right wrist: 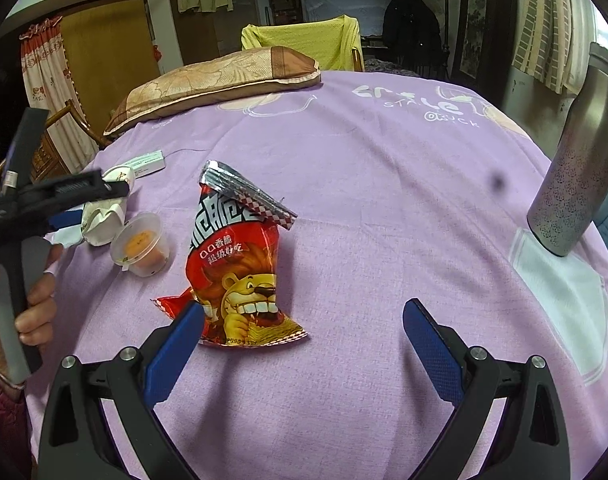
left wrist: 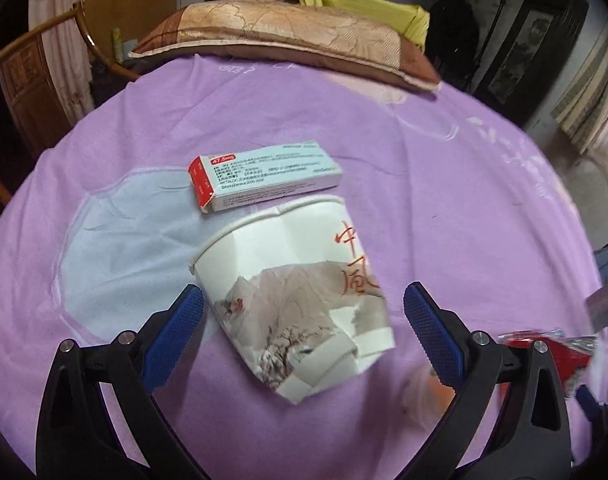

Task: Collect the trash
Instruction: 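Grasp the white paper cup with the left tool while the right tool grasps the red snack bag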

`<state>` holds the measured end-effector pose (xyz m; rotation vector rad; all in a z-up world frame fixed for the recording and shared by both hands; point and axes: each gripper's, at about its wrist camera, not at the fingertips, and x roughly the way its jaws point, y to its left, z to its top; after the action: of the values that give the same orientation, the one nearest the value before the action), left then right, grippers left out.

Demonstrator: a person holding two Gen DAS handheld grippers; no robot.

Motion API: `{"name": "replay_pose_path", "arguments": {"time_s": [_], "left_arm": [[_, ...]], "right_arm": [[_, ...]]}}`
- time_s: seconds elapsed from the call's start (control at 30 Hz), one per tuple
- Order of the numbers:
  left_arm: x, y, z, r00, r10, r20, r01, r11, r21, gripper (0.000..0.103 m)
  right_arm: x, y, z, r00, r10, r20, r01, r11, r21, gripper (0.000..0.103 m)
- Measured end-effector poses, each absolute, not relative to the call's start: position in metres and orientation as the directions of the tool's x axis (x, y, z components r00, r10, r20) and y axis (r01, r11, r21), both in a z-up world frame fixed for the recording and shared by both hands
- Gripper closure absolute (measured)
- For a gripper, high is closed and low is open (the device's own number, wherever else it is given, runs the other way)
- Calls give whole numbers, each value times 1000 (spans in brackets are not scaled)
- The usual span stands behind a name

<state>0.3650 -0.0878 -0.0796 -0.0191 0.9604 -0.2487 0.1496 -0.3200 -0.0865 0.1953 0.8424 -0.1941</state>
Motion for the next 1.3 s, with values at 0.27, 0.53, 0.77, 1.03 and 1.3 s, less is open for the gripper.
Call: {"name": "replay_pose_path", "arguments": {"time_s": [0.27,0.53,0.77,1.03,1.3], "left_arm": [[367,-99,-102,531,-80,-844,211,977,40,6],[366,-96,-102,541,-85,-837,203,979,32,5],[365,-97,-102,544,-83,-835,201,979,33,5],[366,-96,-101,531,-94,-842,213,977,25,6],[368,-83,-89,558,-161,-814,200,978,-57,20]], "right_arm": [[148,-322,-86,658,-79,-749,242,964,111,5],[146,-325,-86,662,-64,-747,243,961,133,5],[150,-320,-84,682,-14,-731,207,963,174,5],[180,-300,-93,634,56,-771,147,971,191,5],[177,-309,-92,669,118,-734,134,952,275,69]]}}
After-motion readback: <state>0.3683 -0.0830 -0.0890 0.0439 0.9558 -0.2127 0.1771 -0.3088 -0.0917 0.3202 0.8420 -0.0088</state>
